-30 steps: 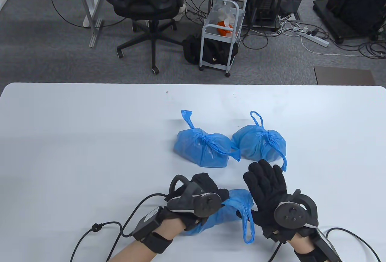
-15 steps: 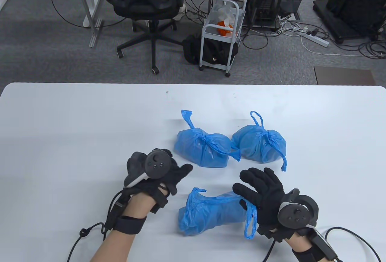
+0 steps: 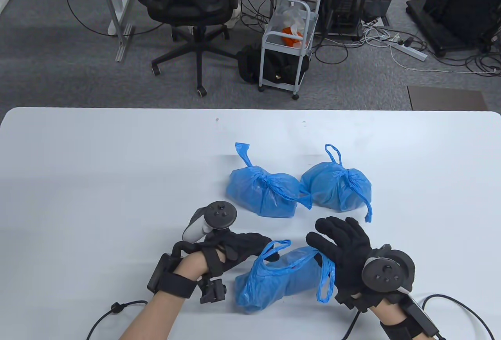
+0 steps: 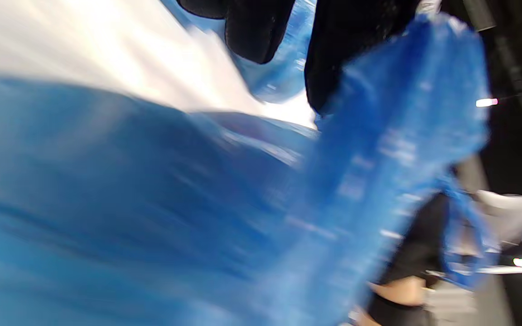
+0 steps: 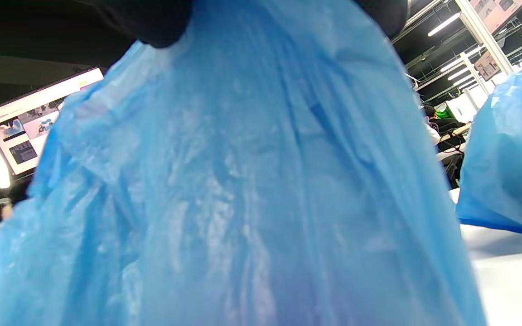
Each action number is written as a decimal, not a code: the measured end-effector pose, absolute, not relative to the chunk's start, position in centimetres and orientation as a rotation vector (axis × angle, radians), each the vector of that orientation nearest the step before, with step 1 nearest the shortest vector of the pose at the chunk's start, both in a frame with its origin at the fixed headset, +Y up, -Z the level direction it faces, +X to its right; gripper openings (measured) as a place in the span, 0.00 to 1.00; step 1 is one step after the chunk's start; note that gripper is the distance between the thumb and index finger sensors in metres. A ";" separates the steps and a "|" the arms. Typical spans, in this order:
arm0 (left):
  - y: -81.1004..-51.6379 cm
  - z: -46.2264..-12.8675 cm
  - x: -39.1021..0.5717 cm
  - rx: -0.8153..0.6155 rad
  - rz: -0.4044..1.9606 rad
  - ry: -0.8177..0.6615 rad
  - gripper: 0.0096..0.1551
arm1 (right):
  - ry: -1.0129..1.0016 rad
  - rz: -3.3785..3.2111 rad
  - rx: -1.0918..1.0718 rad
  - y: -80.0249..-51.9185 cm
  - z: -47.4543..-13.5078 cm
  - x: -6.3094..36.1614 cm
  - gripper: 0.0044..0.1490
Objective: Tie knot on plastic bag top
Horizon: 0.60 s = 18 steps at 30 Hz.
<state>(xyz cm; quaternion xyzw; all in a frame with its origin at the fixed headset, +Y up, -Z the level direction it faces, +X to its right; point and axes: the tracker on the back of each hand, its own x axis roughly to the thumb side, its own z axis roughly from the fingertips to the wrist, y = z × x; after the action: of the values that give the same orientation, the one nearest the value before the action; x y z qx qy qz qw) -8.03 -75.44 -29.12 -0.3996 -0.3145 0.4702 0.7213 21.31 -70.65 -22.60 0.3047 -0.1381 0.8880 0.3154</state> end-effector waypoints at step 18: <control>-71.7 -25.7 -3.7 -0.663 0.871 -0.853 0.21 | -0.300 2.260 0.700 -71.0 -23.3 22.0 0.30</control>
<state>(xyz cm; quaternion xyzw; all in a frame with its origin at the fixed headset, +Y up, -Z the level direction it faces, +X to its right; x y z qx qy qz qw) -3.75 -71.69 -25.65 -0.3056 -0.3932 0.4014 0.7687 22.03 -70.98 -23.33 0.2726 -0.1170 0.8805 0.3696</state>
